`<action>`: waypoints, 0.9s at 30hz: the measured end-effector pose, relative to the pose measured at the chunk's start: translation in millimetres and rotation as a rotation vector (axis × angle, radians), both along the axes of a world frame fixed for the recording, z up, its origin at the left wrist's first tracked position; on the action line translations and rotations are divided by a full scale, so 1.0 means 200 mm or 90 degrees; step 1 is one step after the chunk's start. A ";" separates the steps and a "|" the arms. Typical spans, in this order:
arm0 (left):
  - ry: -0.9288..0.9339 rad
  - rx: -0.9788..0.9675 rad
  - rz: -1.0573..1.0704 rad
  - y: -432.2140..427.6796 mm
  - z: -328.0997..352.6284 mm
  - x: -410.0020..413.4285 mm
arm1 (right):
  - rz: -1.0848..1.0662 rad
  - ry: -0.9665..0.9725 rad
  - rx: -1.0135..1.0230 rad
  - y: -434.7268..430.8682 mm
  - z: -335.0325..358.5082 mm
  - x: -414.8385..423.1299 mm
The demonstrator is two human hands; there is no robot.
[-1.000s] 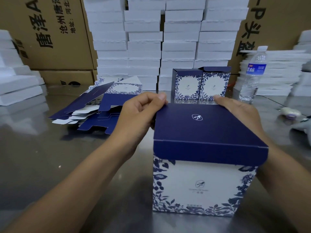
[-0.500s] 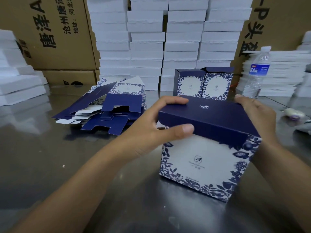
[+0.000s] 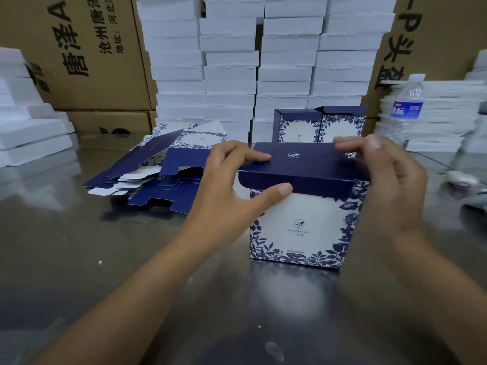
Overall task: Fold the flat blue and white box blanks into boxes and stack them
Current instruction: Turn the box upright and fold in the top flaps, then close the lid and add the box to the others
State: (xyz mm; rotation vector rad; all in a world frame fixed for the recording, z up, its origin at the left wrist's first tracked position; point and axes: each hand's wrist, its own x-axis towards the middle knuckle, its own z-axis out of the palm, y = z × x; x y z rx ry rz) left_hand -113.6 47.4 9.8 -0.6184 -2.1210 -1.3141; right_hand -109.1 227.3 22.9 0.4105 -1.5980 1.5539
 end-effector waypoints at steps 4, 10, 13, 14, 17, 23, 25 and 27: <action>0.064 -0.016 0.079 0.01 0.00 0.01 | -0.079 0.087 0.236 -0.03 -0.04 0.02; 0.162 -0.060 0.056 0.05 0.00 0.04 | -0.182 0.153 0.371 -0.04 -0.10 -0.01; 0.170 -0.022 0.027 0.07 -0.01 0.04 | -0.197 0.145 0.356 -0.05 -0.12 -0.02; 0.169 -0.022 0.016 0.07 -0.01 0.05 | -0.198 0.133 0.341 -0.06 -0.13 -0.02; 0.151 -0.037 -0.019 0.08 -0.03 0.05 | -0.190 0.108 0.297 -0.06 -0.15 -0.02; 0.157 -0.031 -0.015 0.08 -0.04 0.04 | -0.166 0.117 0.331 -0.06 -0.15 -0.01; 0.166 -0.035 0.005 0.09 -0.04 0.03 | -0.158 0.110 0.321 -0.07 -0.14 -0.01; 0.173 -0.037 0.021 0.10 -0.04 0.03 | -0.143 0.103 0.295 -0.07 -0.14 0.00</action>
